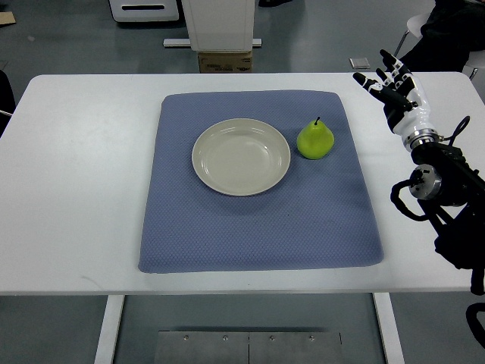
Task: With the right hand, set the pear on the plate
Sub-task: 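Move the right hand over the green pear, fingers open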
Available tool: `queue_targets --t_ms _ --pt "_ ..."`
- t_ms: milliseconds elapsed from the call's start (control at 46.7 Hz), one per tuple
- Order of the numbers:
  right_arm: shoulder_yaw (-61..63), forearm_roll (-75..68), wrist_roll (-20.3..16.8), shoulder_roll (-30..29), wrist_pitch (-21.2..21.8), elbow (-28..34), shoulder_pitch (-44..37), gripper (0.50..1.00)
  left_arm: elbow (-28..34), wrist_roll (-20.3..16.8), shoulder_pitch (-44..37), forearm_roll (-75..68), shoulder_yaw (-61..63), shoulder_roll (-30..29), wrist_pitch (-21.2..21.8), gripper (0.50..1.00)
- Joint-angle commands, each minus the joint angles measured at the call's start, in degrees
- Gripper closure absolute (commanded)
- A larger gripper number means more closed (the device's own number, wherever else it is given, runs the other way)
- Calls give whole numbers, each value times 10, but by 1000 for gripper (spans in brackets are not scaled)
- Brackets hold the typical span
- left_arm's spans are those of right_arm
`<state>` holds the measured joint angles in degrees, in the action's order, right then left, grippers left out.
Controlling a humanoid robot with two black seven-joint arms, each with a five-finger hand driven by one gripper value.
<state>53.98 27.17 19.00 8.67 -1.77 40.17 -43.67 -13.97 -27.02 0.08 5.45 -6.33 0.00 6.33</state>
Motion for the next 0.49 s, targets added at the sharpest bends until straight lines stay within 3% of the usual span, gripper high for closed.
queue_targets --t_ms 0,471 --pt "-27 0 0 8 0 1 -7 500 0 0 0 0 0 0 0 500" --pt "-152 3 8 17 32 0 -39 500 0 -1 0 0 0 0 0 500"
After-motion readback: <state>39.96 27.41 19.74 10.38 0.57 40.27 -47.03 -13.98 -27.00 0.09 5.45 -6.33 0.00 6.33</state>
